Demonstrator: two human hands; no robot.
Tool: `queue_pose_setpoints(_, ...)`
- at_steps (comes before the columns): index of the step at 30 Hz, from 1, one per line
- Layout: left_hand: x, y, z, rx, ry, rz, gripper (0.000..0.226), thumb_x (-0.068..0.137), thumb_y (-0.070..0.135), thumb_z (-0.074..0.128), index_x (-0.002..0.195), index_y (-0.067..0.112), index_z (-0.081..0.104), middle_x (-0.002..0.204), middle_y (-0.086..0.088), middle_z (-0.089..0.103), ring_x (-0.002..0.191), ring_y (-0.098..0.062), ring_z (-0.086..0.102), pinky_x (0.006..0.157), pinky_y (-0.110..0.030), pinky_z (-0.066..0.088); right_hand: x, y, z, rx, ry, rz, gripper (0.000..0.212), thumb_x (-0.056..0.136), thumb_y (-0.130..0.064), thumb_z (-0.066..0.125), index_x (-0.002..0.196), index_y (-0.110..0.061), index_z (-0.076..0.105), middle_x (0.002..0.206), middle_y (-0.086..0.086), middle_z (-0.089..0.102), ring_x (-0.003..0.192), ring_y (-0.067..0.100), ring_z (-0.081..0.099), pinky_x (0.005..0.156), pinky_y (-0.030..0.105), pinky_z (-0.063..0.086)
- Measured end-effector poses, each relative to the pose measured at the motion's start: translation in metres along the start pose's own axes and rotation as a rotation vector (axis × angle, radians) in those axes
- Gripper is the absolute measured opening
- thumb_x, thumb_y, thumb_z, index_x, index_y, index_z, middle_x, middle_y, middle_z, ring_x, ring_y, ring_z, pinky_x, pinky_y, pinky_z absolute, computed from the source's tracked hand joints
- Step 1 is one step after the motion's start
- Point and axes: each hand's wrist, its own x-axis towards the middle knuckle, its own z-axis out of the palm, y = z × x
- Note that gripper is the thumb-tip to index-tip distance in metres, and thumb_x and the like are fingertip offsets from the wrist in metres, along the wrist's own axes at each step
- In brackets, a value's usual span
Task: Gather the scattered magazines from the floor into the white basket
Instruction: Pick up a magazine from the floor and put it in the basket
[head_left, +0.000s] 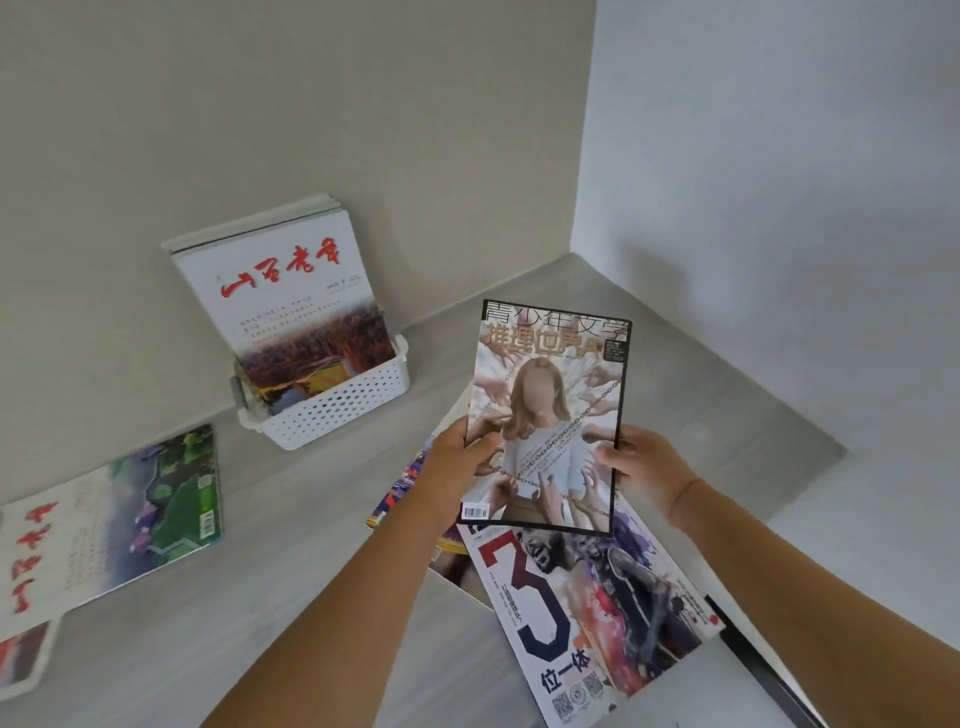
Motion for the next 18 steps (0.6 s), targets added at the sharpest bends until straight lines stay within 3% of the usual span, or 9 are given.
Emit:
queue_pose_setpoints(4, 0.007, 0.021, -0.050, 0.014, 0.105, 0.054, 0.008, 0.089, 0.006, 0.058, 0.094, 0.008, 0.063, 0.081, -0.009, 0.061, 0.074, -0.012, 0.061, 0.061, -0.020, 0.054, 0.028, -0.044, 0.031, -0.075, -0.057, -0.088, 0.017, 0.081, -0.006, 0.066, 0.085, -0.022, 0.069, 0.067, -0.011, 0.072, 0.071, 0.019, 0.064, 0.068, 0.028, 0.058)
queue_pose_setpoints(6, 0.014, 0.035, -0.079, 0.069, 0.179, 0.111, 0.007, 0.089, 0.006, 0.058, 0.084, 0.007, 0.062, 0.070, -0.007, 0.055, 0.058, -0.005, 0.058, 0.053, -0.014, 0.047, 0.047, -0.070, 0.051, -0.121, -0.093, -0.140, 0.016, 0.081, -0.009, 0.066, 0.081, -0.025, 0.068, 0.079, 0.001, 0.073, 0.076, 0.025, 0.065, 0.080, 0.042, 0.057)
queue_pose_setpoints(7, 0.019, 0.042, -0.094, 0.111, 0.226, 0.134, 0.009, 0.088, 0.009, 0.059, 0.080, 0.008, 0.060, 0.069, -0.008, 0.052, 0.057, -0.009, 0.055, 0.056, -0.018, 0.045, 0.057, -0.085, 0.062, -0.129, -0.112, -0.164, 0.014, 0.081, -0.008, 0.066, 0.082, -0.022, 0.069, 0.085, 0.010, 0.073, 0.076, 0.025, 0.063, 0.083, 0.046, 0.055)
queue_pose_setpoints(9, 0.029, 0.056, -0.125, 0.176, 0.323, 0.163, 0.007, 0.084, 0.014, 0.064, 0.082, 0.011, 0.059, 0.077, -0.009, 0.049, 0.070, -0.016, 0.047, 0.070, -0.028, 0.036, 0.078, -0.114, 0.086, -0.078, -0.156, -0.211, 0.014, 0.081, -0.003, 0.064, 0.090, -0.011, 0.071, 0.095, 0.017, 0.072, 0.075, 0.019, 0.059, 0.081, 0.043, 0.056)
queue_pose_setpoints(11, 0.038, 0.069, -0.152, 0.159, 0.443, 0.173, 0.011, 0.079, 0.014, 0.069, 0.078, 0.009, 0.060, 0.078, -0.006, 0.055, 0.076, -0.016, 0.048, 0.073, -0.032, 0.041, 0.096, -0.143, 0.110, -0.062, -0.210, -0.282, 0.017, 0.081, 0.000, 0.062, 0.085, -0.013, 0.072, 0.101, 0.011, 0.073, 0.074, 0.012, 0.057, 0.076, 0.033, 0.056)
queue_pose_setpoints(15, 0.054, 0.097, -0.197, 0.185, 0.682, 0.189, 0.026, 0.076, 0.020, 0.069, 0.056, 0.013, 0.054, 0.054, 0.003, 0.048, 0.058, -0.017, 0.045, 0.057, -0.027, 0.040, 0.126, -0.193, 0.153, -0.176, -0.274, -0.435, 0.022, 0.082, -0.007, 0.059, 0.072, -0.022, 0.070, 0.101, 0.020, 0.072, 0.077, 0.019, 0.049, 0.085, 0.056, 0.049)
queue_pose_setpoints(18, 0.064, 0.109, -0.221, 0.179, 0.737, 0.191, 0.018, 0.083, 0.020, 0.063, 0.066, 0.014, 0.059, 0.069, -0.005, 0.055, 0.069, -0.019, 0.049, 0.075, -0.041, 0.052, 0.147, -0.218, 0.181, -0.207, -0.276, -0.482, 0.026, 0.082, -0.007, 0.058, 0.070, -0.026, 0.070, 0.101, 0.028, 0.068, 0.078, 0.027, 0.060, 0.086, 0.058, 0.050)
